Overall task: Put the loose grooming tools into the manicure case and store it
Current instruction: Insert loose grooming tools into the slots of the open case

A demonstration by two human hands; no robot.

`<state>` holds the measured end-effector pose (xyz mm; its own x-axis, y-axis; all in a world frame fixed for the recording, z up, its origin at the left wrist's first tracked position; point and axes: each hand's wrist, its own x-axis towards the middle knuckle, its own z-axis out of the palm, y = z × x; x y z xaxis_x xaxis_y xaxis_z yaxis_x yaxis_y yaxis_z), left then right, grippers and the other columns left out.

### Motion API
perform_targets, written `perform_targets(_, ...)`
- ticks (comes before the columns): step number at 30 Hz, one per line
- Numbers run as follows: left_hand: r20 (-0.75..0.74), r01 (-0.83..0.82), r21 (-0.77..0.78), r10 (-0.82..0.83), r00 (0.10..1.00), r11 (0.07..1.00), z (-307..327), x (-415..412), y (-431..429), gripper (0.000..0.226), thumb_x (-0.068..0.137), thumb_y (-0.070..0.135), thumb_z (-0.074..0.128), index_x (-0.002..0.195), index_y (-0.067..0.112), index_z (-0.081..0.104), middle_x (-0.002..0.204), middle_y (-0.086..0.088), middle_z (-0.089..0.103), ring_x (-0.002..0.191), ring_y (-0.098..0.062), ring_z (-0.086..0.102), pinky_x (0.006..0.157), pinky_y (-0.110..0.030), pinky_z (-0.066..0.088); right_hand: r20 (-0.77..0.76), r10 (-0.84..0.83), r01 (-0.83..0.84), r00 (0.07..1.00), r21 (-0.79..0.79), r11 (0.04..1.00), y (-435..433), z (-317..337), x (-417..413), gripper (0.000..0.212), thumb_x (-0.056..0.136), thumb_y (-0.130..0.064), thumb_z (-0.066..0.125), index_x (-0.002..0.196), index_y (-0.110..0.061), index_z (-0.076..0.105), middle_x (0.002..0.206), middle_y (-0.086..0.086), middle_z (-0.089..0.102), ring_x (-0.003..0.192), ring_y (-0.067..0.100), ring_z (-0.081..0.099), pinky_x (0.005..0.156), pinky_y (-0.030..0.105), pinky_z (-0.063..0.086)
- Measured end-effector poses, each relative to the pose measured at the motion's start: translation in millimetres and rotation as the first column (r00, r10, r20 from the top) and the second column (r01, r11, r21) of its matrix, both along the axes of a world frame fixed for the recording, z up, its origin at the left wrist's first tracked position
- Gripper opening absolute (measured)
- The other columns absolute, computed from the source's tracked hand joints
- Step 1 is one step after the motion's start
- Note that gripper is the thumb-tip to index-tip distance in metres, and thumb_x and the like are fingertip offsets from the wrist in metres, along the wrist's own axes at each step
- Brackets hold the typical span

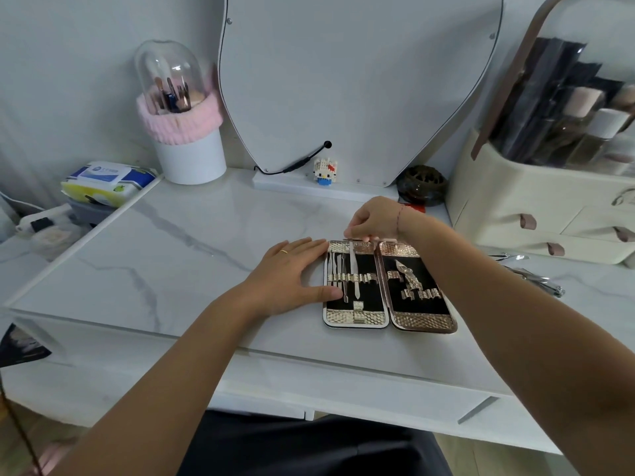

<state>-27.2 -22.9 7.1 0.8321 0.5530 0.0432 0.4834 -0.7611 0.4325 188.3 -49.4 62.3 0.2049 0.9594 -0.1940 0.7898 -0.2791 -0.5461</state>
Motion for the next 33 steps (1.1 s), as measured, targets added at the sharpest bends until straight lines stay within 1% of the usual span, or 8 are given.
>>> perform_targets(3,0.009,0.002,-0.006,-0.002,1.000,1.000,0,0,0,0.105,0.058,0.085,0.034,0.147,0.032,0.016,0.155,0.009,0.020,0.142,-0.006,0.009,0.114,-0.029,0.002,-0.015,0.008,-0.007,1.000,0.053,0.999,-1,-7,1,0.020,0.078,-0.030,0.072,0.086,-0.012,0.073,0.085,0.006,0.071,0.071,0.013,0.057,0.074,0.030,0.051)
perform_targets(14,0.070,-0.004,-0.024,0.006,0.998,1.000,-1,1,1,0.098,0.063,0.083,0.035,0.145,0.031,0.025,0.153,0.008,0.026,0.142,-0.007,0.015,0.115,-0.031,0.005,-0.368,-0.019,0.096,0.930,0.193,0.976,-16,-6,1,0.017,0.082,-0.032,0.067,0.077,-0.016,0.072,0.065,-0.007,0.064,0.055,0.006,0.048,0.061,0.024,0.041)
perform_targets(16,0.215,-0.045,-0.117,0.070,0.974,0.992,1,2,1,0.083,0.069,0.079,0.042,0.136,0.030,0.045,0.144,0.008,0.042,0.136,-0.007,0.031,0.114,-0.034,0.020,-0.410,0.017,0.092,0.912,0.245,0.965,-21,2,-4,0.014,0.082,-0.029,0.068,0.076,-0.017,0.071,0.063,-0.005,0.061,0.057,0.006,0.047,0.063,0.024,0.039)
perform_targets(20,0.492,-0.021,-0.474,0.284,0.823,0.880,22,12,-4,0.030,0.078,0.051,0.063,0.096,0.028,0.070,0.094,0.013,0.070,0.092,0.002,0.062,0.082,-0.018,0.043,-0.444,0.112,0.060,0.889,0.355,0.933,-32,23,-21,0.012,0.083,-0.024,0.067,0.079,-0.013,0.069,0.064,-0.002,0.057,0.059,0.008,0.046,0.065,0.023,0.038)
perform_targets(23,0.518,0.047,-0.637,0.381,0.766,0.770,32,20,-11,0.021,0.077,0.035,0.070,0.089,0.018,0.073,0.072,0.008,0.069,0.065,0.000,0.058,0.066,-0.014,0.045,-0.412,0.133,0.043,0.901,0.389,0.920,-39,29,-31,0.016,0.082,-0.025,0.068,0.081,-0.009,0.070,0.060,-0.004,0.057,0.055,0.004,0.047,0.061,0.017,0.040)
perform_targets(26,0.518,0.098,-0.724,0.444,0.731,0.683,30,24,-16,0.015,0.076,0.027,0.071,0.085,0.015,0.073,0.069,0.001,0.067,0.062,-0.007,0.055,0.065,-0.020,0.046,-0.405,0.109,0.058,0.908,0.377,0.924,-45,25,-35,0.020,0.083,-0.025,0.066,0.083,-0.006,0.070,0.061,-0.004,0.059,0.057,0.006,0.049,0.062,0.020,0.042)
perform_targets(28,0.530,0.118,-0.746,0.478,0.701,0.655,29,25,-19,0.007,0.080,0.018,0.069,0.084,0.013,0.072,0.066,0.000,0.065,0.059,-0.007,0.056,0.061,-0.019,0.046,-0.497,0.071,0.119,0.865,0.341,0.932,-49,17,-34,0.019,0.089,-0.025,0.059,0.083,-0.011,0.069,0.067,-0.003,0.063,0.061,0.008,0.053,0.063,0.023,0.042)
perform_targets(33,0.578,0.174,-0.755,0.517,0.631,0.632,34,26,-21,0.007,0.084,0.014,0.065,0.087,0.009,0.069,0.069,-0.005,0.068,0.063,-0.012,0.064,0.061,-0.019,0.049,-0.810,0.054,0.154,0.583,0.176,0.972,-68,1,-33,0.028,0.097,-0.027,0.042,0.102,-0.008,0.062,0.084,0.004,0.067,0.075,0.014,0.065,0.067,0.024,0.054)
